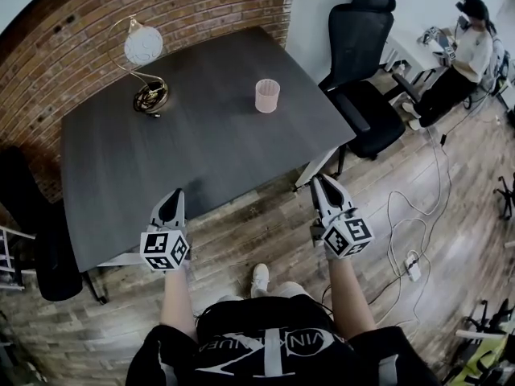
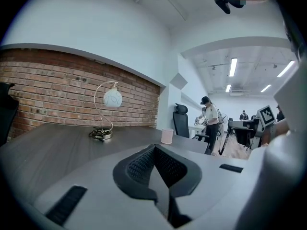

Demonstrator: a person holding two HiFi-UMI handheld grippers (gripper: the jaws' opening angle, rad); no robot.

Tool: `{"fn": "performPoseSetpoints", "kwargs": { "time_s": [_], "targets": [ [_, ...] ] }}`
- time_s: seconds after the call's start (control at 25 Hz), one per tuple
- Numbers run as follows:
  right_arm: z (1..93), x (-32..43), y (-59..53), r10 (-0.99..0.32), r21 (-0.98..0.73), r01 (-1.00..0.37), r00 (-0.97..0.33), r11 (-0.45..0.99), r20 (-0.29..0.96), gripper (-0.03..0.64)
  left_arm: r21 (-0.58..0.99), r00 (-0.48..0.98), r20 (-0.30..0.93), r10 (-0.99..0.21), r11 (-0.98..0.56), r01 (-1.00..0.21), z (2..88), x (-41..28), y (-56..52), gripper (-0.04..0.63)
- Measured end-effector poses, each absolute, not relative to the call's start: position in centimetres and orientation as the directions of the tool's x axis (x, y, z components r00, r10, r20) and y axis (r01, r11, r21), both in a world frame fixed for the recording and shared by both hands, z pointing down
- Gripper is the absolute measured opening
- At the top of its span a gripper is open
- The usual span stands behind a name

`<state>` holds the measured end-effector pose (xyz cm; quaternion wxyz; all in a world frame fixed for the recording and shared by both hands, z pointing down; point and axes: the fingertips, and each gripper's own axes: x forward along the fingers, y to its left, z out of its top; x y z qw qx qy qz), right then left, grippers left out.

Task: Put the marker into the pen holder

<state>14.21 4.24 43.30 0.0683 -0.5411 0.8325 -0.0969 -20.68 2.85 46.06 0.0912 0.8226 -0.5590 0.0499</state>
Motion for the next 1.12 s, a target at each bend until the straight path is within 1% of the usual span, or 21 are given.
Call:
{"fn": "performPoseSetpoints", "kwargs": {
  "time_s": [0.12,0.32,0.8,1.12],
  "targets": [
    [43.3,15.0,2.8,-0.910,-0.232,-0.884,-0.414,0.406,-0.017,0.049,0.098,0.371,0.170,-0.913,-0.359,-0.928,46.1,-19.5,1.5,0.012],
    [44.2,16.4,1.9,-0.912,-0.257,-0.880,-0.410,0.399,-0.015,0.049,0.088,0.384,0.189,-0.904,-0.374,-0.923,46.9,-17.5,0.6,0.012],
    [45.1,17.0,-1.5,-0.911,-0.293,-0.869,-0.412,0.399,-0.020,0.049,0.087,0.386,0.211,-0.898,-0.376,-0.923,47.8,-17.0,-2.6,0.012],
    [44.6,17.0,-6.1,-0.909,-0.291,-0.867,-0.417,0.405,-0.025,0.049,0.099,0.410,0.182,-0.894,-0.398,-0.912,47.5,-15.8,-7.8,0.012]
  ]
}}
